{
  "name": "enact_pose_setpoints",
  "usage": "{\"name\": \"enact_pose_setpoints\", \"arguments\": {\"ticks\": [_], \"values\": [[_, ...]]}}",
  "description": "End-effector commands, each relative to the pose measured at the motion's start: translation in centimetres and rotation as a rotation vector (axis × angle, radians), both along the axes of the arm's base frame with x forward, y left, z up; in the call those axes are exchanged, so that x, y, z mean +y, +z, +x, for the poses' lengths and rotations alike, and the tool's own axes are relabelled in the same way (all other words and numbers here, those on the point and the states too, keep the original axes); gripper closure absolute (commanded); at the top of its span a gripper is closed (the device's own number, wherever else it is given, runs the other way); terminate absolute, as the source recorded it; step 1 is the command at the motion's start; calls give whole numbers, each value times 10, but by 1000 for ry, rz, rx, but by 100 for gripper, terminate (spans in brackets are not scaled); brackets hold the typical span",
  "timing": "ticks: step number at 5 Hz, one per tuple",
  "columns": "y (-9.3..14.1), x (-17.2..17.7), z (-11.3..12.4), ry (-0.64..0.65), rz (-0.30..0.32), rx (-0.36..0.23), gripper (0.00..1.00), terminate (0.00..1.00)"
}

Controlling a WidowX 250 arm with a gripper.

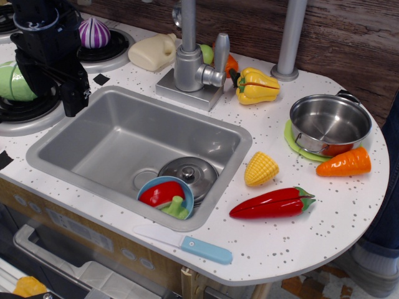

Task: Put pepper in pan

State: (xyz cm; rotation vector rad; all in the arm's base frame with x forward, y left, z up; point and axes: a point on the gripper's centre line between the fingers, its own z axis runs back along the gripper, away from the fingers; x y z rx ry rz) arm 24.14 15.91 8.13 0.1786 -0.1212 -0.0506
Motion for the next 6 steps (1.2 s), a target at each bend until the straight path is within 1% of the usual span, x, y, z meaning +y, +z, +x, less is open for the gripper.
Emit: {"name": "enact_pose_setpoints", "arguments": {"ticks": [1,2,3,4,5,6], "values": [[0,0,0,0,0,0,0,0],[17,-35,22,-125,25,15,0,0],[31,-83,44,-245,103,9,0,0],[32,-134,50,-378,70,25,0,0],[31,-185,35,-527,70,34,0,0],[17,-234,27,-559,15,4,0,0]]}}
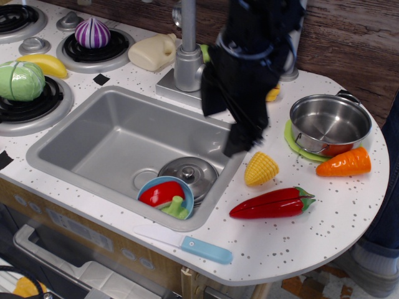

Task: Put pepper in pan

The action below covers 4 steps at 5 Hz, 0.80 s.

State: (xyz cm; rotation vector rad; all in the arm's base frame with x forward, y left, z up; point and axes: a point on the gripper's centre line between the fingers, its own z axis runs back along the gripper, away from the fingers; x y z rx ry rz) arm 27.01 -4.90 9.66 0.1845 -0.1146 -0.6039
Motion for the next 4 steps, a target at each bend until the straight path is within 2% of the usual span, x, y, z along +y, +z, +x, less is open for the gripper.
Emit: {"name": "enact_pose_setpoints", "arguments": {"ticks": [1,2,3,4], "values": [[-17,-48,-3,-89,-86,-21,0,0],[-36,-65,0,-98,-169,-70,0,0],[-47,-65,6,-98,-212,-64,0,0],[-61,-60,9,-87,-224,-65,0,0]]}}
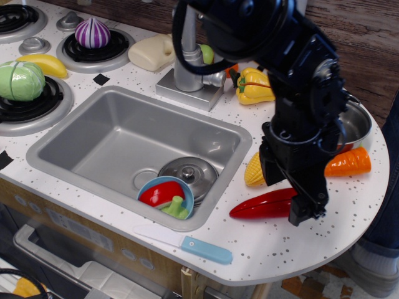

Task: Put pepper in pan

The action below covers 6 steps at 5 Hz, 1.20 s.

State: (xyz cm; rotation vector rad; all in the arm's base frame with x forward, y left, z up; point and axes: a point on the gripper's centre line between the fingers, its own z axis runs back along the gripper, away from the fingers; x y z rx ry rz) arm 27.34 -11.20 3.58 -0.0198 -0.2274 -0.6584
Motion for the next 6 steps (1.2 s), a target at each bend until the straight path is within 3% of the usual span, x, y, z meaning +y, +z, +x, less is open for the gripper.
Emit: {"name": "enact_pose_setpoints", "arguments": {"ticks": [1,2,3,4,5,6], "values": [[-14,9,7,7,-14,-22,0,0],[-25,11,8,42,-52,-26,0,0],[-20,7,9,99,-57,-8,100,0],[7,0,22,156,-46,45,100,0],[42,2,50,195,-53,102,100,0],[73,9,83,141,15,153,100,0]]}}
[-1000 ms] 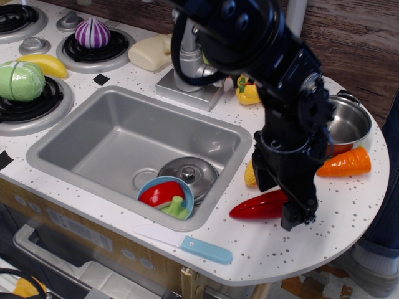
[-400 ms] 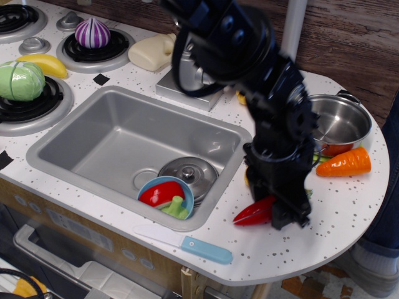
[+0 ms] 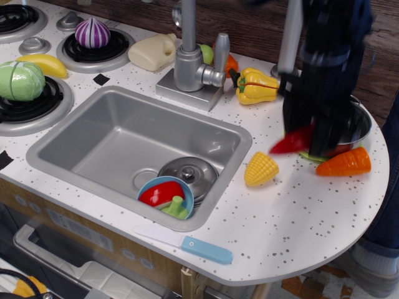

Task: Put pepper in pan

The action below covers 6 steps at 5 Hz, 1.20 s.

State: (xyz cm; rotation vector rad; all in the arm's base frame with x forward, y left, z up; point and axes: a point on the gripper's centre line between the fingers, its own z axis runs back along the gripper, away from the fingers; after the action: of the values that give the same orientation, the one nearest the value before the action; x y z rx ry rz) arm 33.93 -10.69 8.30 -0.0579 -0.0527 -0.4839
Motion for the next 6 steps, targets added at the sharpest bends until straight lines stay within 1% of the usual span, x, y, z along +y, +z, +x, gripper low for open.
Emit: {"name": "enact_pose_setpoints", "arguments": {"ticks": [1,2,3,6], "values": [[25,12,46,-61,12,-67,100,0],[16,18,66,-9,-25,-84,100,0],[8,25,80,99,-47,-95,0,0],[8,25,80,99,-47,-95,0,0]]}}
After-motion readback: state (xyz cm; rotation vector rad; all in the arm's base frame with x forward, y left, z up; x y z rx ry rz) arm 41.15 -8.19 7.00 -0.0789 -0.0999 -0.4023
